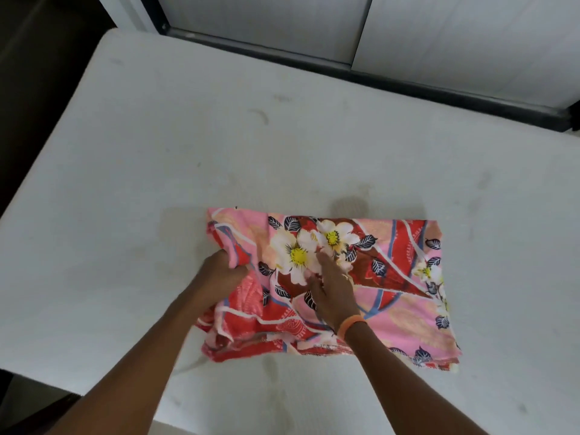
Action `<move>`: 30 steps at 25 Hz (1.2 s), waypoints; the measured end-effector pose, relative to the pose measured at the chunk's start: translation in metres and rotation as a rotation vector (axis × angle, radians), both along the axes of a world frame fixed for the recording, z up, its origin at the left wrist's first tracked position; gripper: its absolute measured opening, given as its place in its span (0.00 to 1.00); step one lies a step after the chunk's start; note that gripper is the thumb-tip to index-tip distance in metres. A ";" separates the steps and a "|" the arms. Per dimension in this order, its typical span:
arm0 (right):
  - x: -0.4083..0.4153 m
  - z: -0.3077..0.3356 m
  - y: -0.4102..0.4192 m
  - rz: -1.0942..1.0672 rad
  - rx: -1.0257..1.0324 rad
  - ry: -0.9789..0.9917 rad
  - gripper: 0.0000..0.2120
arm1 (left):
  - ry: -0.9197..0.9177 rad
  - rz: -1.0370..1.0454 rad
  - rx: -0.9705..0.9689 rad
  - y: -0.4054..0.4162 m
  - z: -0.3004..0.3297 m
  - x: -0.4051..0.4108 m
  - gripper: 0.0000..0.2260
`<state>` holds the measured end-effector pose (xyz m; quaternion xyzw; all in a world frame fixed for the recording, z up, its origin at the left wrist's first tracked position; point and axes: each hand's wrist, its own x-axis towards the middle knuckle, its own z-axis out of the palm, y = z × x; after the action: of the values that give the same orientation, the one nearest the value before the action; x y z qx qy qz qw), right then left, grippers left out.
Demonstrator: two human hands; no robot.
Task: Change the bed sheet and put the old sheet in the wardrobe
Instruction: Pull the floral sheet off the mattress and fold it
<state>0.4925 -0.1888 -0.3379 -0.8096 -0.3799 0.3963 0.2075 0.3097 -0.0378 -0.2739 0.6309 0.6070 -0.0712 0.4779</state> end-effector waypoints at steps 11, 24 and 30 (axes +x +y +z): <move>0.165 0.071 -0.068 -0.556 0.090 0.688 0.22 | -0.411 -0.456 -0.573 -0.133 0.033 0.230 0.26; 0.191 0.000 -0.136 -0.533 -0.408 -0.018 0.15 | -0.230 0.196 -0.379 -0.121 -0.046 0.145 0.30; 0.162 -0.014 -0.122 -0.851 -0.015 0.283 0.42 | -0.267 0.432 -0.462 -0.131 -0.050 0.161 0.29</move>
<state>0.6542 -0.3106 -0.3519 -0.8331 0.0219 0.3854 0.3961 0.4704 -0.1685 -0.3237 0.3666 0.6266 -0.0209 0.6874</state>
